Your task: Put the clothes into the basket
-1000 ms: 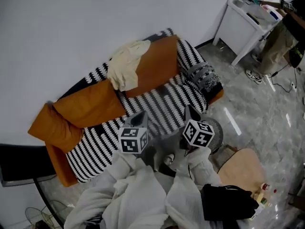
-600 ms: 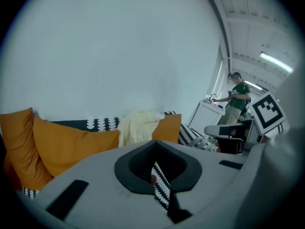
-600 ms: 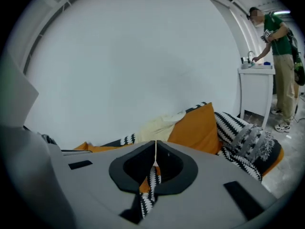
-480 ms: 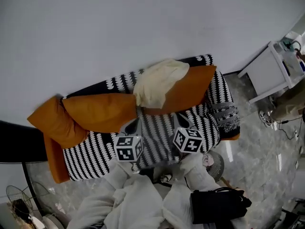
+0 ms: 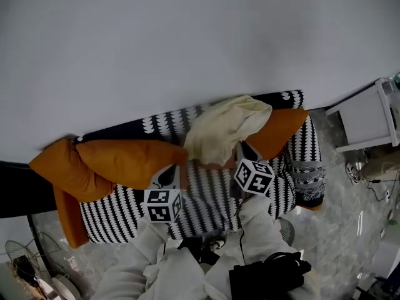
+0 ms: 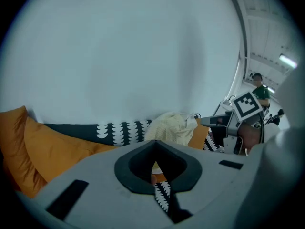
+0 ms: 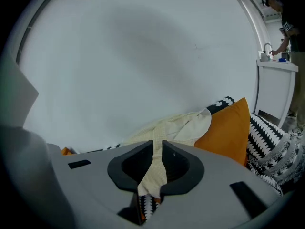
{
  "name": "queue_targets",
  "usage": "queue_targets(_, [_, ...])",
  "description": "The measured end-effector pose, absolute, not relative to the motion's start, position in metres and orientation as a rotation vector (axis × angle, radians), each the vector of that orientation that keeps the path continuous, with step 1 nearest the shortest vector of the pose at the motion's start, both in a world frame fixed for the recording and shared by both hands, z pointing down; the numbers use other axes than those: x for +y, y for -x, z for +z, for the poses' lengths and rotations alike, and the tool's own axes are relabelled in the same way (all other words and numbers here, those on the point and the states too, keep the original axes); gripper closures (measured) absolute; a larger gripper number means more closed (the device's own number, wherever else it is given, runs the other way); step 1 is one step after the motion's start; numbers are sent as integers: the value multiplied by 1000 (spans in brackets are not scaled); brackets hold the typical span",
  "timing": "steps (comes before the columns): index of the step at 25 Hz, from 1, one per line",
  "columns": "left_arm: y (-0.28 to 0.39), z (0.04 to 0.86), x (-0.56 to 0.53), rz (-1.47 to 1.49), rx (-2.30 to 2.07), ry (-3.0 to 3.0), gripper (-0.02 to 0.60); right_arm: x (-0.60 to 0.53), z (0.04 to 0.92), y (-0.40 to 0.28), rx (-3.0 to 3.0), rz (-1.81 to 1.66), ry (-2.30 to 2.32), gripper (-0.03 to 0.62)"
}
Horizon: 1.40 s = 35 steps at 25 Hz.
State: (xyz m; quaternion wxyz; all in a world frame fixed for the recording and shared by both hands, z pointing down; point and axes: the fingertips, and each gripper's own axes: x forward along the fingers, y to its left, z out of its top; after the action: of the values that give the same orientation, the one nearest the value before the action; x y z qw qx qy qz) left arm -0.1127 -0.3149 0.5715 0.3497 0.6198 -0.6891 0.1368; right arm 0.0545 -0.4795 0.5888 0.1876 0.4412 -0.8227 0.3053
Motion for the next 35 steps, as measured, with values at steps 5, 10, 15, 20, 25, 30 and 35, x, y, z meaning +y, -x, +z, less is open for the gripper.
queue_targets(5, [111,597,-338,353,-1734,-1611,575,-508,624,-66,-2238,915,-1301,480])
queue_targets(10, [112,615,-349,338,-1711,-1600,575,-520,648,-62,-2201,1008,-1308,414])
queue_targets(15, [119,632,-351,333,-1722,-1543,575,-533,666,-57,-2145,987,-1306,416])
queue_targets(20, [124,633,-346,343,-1731,-1524,575,-533,669,-51,-2166,973,-1258,459])
queue_targets(25, [125,631,-343,340,-1732,-1529,575,-524,659,-47,-2184,944,-1248,554])
queue_targets(30, [104,622,-348,314,-1708,-1576,575,-505,634,-55,-2244,949,-1198,562])
queue_targets(35, [79,610,-347,300,-1681,-1630,575,-484,605,-58,-2314,937,-1141,563])
